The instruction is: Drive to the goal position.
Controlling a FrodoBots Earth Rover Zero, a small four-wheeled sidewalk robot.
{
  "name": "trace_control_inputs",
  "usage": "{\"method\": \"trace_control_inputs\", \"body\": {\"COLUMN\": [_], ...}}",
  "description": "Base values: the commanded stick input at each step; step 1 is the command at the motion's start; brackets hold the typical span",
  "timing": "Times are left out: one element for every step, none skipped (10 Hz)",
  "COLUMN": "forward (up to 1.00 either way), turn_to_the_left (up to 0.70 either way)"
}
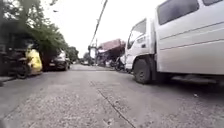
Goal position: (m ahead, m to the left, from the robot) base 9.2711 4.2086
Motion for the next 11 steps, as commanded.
{"method": "trace_control_inputs", "body": {"forward": [0.85,0.85,0.85,0.85,0.85,0.85,0.85,0.85,0.85,0.85,0.85], "turn_to_the_left": [0.0,0.0,0.0,0.0,0.0,0.0,0.0,0.0,0.0,0.0,0.16]}}
